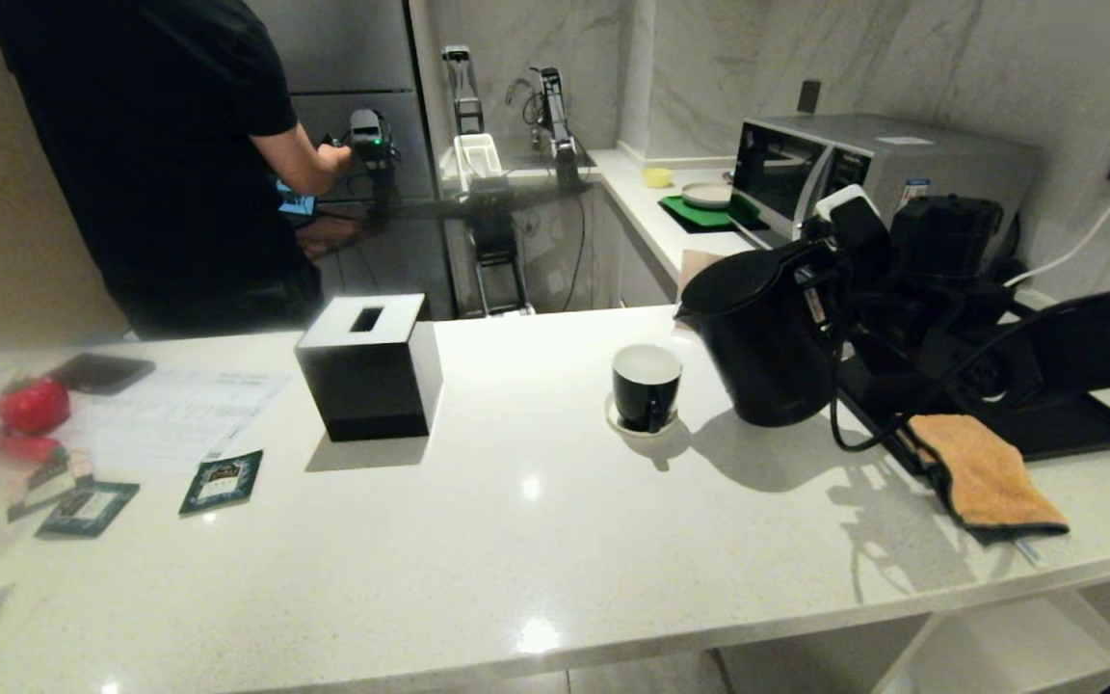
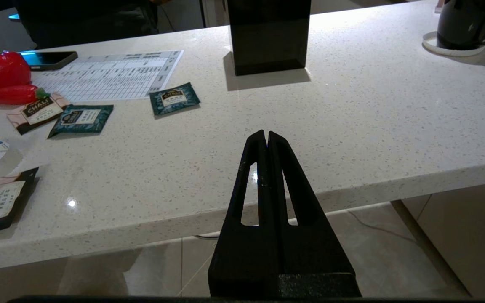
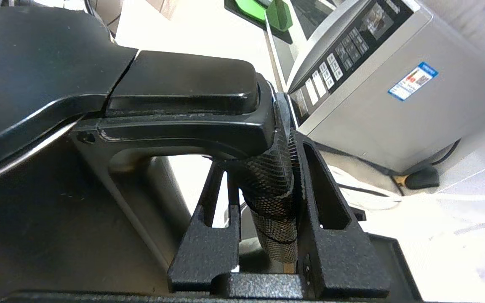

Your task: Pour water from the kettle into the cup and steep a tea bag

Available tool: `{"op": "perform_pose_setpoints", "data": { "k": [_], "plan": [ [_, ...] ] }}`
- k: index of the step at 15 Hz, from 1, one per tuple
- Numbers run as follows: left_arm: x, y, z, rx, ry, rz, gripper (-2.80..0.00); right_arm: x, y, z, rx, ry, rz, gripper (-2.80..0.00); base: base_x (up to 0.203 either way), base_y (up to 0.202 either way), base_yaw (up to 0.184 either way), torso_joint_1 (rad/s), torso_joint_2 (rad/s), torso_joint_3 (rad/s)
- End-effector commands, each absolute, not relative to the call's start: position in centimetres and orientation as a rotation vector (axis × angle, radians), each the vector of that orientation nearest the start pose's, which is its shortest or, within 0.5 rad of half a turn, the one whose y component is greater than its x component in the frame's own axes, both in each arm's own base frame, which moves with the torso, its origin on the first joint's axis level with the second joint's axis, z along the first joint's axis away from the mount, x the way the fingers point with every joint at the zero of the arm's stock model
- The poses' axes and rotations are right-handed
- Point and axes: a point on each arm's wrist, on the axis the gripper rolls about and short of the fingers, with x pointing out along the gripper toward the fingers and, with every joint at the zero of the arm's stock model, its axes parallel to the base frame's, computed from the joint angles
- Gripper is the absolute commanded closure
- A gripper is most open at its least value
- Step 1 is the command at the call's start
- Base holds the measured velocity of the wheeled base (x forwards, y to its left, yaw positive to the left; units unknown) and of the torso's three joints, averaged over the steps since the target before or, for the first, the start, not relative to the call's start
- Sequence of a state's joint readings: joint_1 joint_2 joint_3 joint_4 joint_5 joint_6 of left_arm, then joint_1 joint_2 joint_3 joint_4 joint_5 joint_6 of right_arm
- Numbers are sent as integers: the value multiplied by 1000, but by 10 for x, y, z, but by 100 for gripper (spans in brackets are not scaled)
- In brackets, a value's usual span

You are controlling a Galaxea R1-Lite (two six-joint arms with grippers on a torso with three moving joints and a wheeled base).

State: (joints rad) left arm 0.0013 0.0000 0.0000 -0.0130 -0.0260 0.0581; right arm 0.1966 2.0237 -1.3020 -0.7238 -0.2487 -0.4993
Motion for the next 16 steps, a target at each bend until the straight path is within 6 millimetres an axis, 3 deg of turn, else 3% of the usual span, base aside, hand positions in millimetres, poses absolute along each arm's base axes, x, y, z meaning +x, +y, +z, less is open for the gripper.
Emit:
{"op": "perform_pose_setpoints", "data": {
  "k": [1, 16],
  "plan": [
    [-23, -1, 77, 58, -13, -24, 0, 409, 78, 210, -510, 9, -48, 0, 0, 0, 0, 0, 0, 0],
    [-23, -1, 77, 58, -13, -24, 0, 421, 86, 207, -667, -15, -42, 0, 0, 0, 0, 0, 0, 0]
  ]
}}
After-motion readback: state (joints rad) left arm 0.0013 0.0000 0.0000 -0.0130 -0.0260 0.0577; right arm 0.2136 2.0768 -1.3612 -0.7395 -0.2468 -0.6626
